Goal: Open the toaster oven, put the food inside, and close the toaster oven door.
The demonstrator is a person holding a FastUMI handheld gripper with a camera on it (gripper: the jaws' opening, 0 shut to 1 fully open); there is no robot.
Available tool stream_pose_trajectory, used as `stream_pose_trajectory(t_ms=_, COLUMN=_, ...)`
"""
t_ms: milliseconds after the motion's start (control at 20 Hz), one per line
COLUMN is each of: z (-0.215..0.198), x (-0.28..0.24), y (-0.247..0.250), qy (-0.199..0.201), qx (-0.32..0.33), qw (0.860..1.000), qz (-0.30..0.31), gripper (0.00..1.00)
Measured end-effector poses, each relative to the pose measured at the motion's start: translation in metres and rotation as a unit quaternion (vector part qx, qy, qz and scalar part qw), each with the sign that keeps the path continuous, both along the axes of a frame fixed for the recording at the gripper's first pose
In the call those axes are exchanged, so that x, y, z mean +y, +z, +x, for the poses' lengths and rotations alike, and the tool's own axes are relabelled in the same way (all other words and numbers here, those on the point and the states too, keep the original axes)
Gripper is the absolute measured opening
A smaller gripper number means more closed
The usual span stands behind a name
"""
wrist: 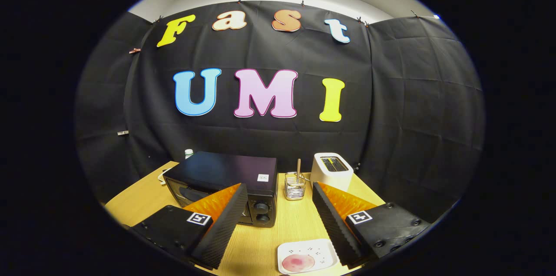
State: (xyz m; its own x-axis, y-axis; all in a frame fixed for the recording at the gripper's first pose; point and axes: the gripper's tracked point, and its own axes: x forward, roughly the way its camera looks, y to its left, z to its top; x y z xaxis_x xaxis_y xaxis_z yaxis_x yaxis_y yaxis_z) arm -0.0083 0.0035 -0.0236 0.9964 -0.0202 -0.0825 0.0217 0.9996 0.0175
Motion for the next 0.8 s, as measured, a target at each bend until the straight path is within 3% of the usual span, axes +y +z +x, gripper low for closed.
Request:
stream_pose_trajectory(t_ms=350, z=0.017, x=0.039, y=0.001, qy=0.01, qx=0.009, qw=1.0, qz=0.002, gripper=0.98)
stream_pose_trajectory(t_ms=800, z=0.074, x=0.127, y=-0.03, qy=0.031, qx=0.049, qw=0.998, qz=0.025, gripper=0.98)
